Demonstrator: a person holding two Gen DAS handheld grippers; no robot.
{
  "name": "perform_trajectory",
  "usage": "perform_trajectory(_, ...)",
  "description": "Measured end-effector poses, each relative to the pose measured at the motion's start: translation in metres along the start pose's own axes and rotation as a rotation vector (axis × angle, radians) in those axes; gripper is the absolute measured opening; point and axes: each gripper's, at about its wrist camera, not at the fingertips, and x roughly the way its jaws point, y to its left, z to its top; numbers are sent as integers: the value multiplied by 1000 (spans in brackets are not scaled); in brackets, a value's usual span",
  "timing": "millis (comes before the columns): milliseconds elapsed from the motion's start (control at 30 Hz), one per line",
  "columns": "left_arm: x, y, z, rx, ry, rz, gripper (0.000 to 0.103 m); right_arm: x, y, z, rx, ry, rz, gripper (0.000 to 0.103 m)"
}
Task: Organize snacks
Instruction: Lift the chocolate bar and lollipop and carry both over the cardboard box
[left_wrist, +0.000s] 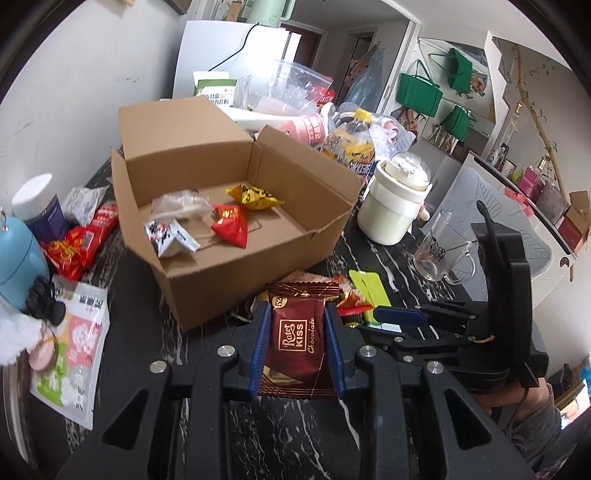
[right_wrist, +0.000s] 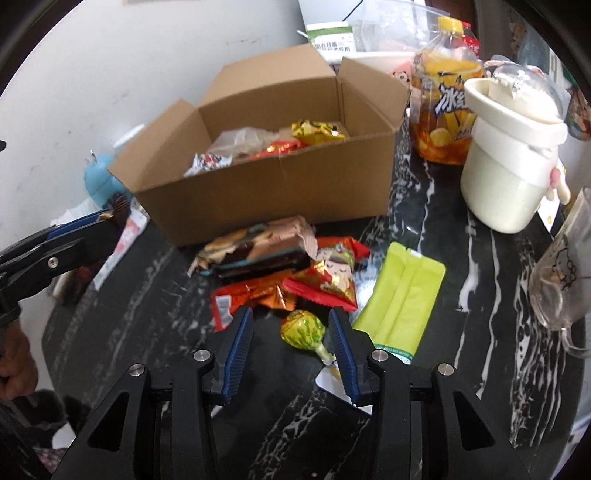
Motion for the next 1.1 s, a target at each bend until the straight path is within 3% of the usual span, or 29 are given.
perform_trajectory(233,4,6,-12,-26,21,23,28,23,-1,-5,-9,40,-13,42)
perform_trajectory(367,4,8,-13,-32,27,30,28,28,0,-8,-8,48,-12,28)
perform_trajectory(433,4,8,-14,-32,28,32,28,28,0,-8,-7,39,-5,28)
perform_trajectory(833,-7,8,-6,-27,-1,15,28,-18,11,-8,1,-36,32,27)
perform_trajectory(1100,-18,7,20,0,-71,2,28,-57,25,24,-45,-136,45,27)
